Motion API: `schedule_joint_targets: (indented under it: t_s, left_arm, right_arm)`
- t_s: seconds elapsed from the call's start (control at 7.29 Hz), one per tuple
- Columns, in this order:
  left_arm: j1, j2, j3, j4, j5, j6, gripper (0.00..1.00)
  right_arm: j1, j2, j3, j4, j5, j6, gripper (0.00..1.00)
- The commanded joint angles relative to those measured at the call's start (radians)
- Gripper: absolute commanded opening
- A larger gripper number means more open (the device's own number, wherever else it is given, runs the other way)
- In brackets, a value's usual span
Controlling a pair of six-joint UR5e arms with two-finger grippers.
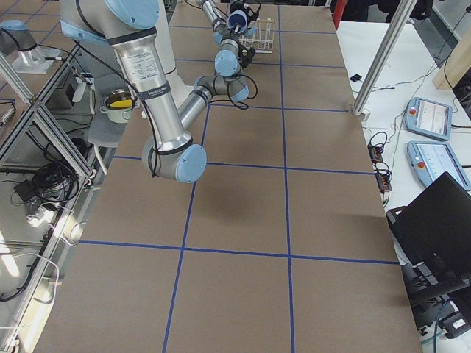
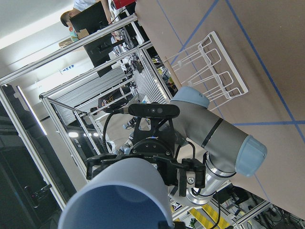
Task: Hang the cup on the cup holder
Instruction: 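Close the left gripper on the cup's base held out by the right gripper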
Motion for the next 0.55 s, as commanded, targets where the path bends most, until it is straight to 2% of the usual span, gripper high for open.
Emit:
schedule_joint_targets:
  t_s: [0.0, 0.14, 0.27, 0.41]
  left_arm:
    - [0.003, -0.006, -0.002, 0.000, 0.000, 0.000, 0.97]
    - [0.003, -0.007, -0.002, 0.000, 0.015, -0.002, 0.86]
    - [0.023, -0.006, -0.005, 0.000, 0.075, -0.017, 0.14]
    - [0.035, -0.006, -0.003, -0.002, 0.078, -0.014, 0.00]
  right_arm:
    - [-0.007, 0.000, -0.001, 0.000, -0.002, 0.000, 0.00]
    - [-0.007, 0.000, -0.001, 0.000, -0.004, 0.000, 0.00]
    - [-0.007, 0.000, -0.001, 0.000, -0.006, -0.002, 0.00]
    - [-0.006, -0.004, -0.001, -0.002, -0.034, -0.012, 0.99]
